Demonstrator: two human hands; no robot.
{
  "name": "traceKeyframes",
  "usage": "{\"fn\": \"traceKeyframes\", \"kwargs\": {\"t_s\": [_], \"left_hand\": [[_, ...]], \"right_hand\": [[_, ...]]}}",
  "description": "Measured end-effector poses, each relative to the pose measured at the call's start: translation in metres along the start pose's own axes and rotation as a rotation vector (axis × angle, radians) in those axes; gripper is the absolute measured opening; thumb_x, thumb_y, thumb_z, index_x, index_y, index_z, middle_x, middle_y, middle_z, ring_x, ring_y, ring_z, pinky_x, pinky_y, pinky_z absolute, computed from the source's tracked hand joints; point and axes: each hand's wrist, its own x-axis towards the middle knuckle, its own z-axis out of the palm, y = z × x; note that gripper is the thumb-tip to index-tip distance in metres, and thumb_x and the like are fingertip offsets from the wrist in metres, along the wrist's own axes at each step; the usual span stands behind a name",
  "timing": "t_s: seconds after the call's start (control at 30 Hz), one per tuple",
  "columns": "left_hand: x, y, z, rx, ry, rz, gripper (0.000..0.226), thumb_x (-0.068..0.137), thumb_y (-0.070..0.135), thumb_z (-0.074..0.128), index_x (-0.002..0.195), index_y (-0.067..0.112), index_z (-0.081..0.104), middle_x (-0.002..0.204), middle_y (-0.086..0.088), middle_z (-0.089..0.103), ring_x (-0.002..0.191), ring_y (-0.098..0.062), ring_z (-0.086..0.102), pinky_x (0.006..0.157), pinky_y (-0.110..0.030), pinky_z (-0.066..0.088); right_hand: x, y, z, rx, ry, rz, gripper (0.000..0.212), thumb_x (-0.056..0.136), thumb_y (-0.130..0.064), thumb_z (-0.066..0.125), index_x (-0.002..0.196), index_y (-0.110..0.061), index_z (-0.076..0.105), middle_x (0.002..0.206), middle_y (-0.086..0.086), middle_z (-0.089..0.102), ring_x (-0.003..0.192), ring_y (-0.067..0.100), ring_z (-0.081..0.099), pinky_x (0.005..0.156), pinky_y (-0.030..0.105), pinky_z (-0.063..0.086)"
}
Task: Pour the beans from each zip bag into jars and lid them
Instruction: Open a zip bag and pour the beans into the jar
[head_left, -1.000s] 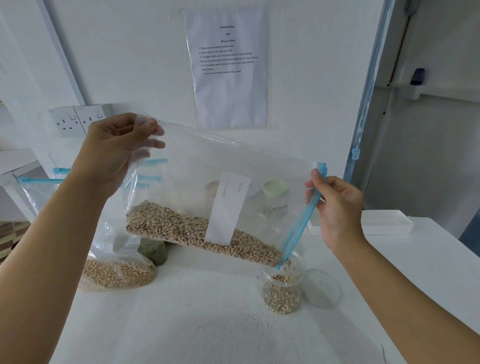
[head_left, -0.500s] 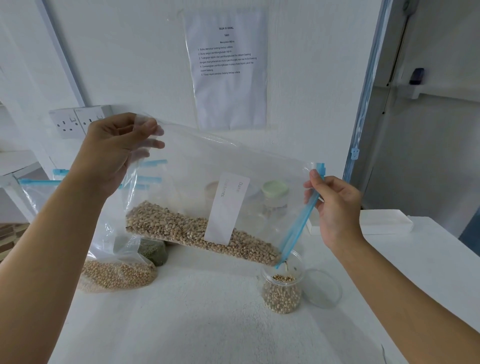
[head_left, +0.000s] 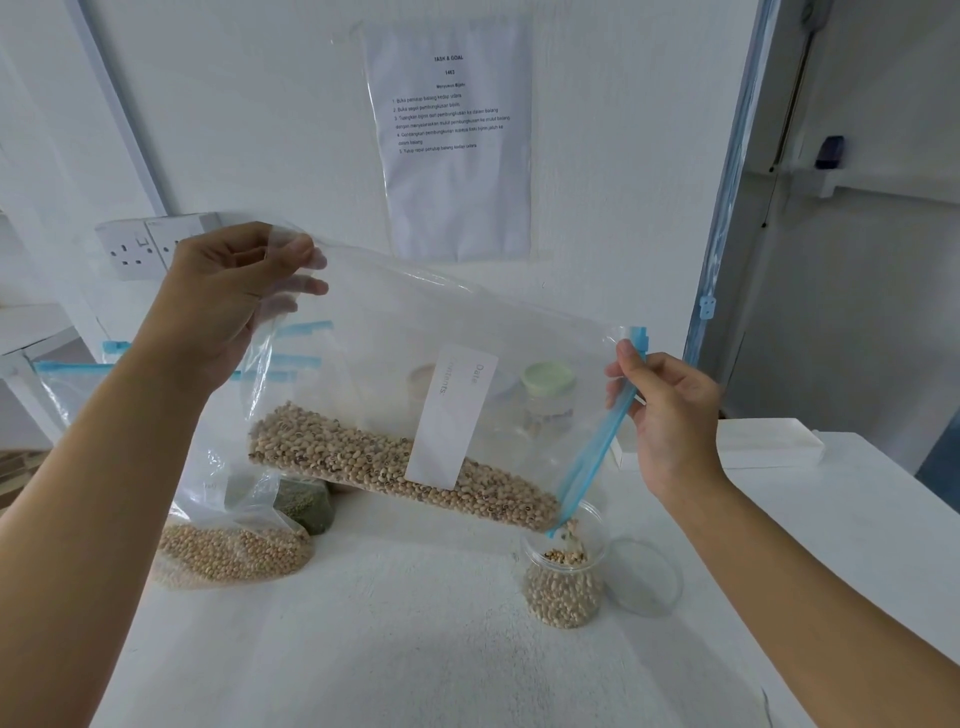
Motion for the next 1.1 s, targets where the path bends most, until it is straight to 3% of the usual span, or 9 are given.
{"fn": "traceKeyframes", "kwargs": {"t_s": [0.3, 1.1], "left_hand": [[0.0022, -0.0029, -0.0004, -0.010, 0.007, -0.005, 0.009, 0.087, 0.030, 0.073, 0.088, 0.022, 0.077, 0.093, 0.000, 0.075, 0.084, -0.018, 0.072, 0.066, -0.019, 0.051], [0.0055, -0.0070, -0.0022, -0.013, -0.004, 0.015, 0.007, 0.089, 0.028, 0.073, 0.088, 0.022, 0.076, 0.094, 0.000, 0.075, 0.084, -0.018, 0.072, 0.067, -0.019, 0.050]], "right_hand": [[0.0031, 0.0019, -0.0005, 0.012, -0.008, 0.009, 0.024, 0.089, -0.020, 0.076, 0.071, -0.005, 0.072, 0.073, 0.006, 0.069, 0.067, 0.019, 0.059, 0.074, 0.035, 0.052], [0.0025, 0.0013, 0.0002, 0.000, -0.013, -0.019, 0.028, 0.091, -0.020, 0.073, 0.081, 0.006, 0.068, 0.073, 0.004, 0.069, 0.066, 0.018, 0.058, 0.074, 0.035, 0.054]]}}
